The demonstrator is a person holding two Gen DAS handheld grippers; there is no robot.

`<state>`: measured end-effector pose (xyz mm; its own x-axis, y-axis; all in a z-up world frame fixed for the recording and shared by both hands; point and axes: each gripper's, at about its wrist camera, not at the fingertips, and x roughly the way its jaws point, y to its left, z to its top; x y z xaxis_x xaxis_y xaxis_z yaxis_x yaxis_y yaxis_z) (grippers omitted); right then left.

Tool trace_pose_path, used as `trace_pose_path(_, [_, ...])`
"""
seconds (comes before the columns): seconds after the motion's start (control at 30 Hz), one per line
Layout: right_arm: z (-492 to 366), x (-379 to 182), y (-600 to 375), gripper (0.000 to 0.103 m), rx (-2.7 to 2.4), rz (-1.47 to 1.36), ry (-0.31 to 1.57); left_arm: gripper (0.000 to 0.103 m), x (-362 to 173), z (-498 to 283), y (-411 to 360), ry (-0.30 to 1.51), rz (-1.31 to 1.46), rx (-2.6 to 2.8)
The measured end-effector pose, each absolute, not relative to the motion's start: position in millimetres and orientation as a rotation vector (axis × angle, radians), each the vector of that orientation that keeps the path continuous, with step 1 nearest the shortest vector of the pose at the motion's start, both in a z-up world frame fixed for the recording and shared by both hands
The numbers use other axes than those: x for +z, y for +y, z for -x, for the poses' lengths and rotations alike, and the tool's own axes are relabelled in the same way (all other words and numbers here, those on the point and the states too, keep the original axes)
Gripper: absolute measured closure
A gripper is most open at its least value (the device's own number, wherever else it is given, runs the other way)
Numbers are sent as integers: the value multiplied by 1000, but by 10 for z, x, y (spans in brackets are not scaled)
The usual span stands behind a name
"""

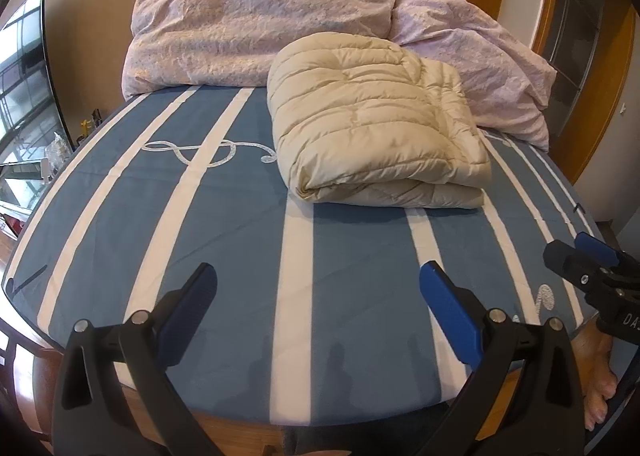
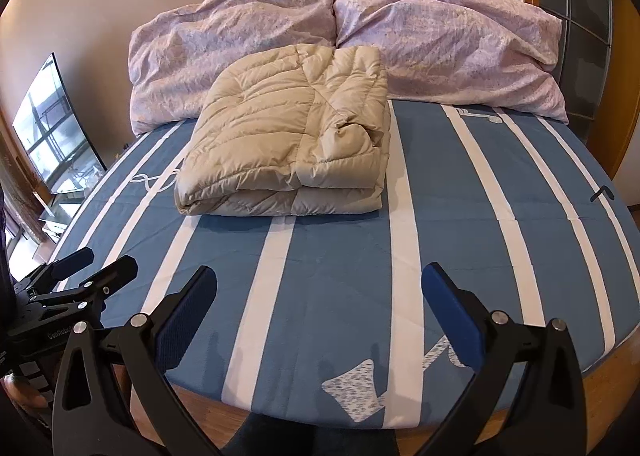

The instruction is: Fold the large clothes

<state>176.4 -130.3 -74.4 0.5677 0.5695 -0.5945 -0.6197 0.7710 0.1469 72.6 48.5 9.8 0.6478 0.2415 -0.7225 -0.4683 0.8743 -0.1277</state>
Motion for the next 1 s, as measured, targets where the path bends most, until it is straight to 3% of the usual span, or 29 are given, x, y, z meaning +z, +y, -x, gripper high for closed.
trace_pose_path(1.0, [-1683,-651,-1320,1,733,51,660,2,303,-690,444,725,352,367])
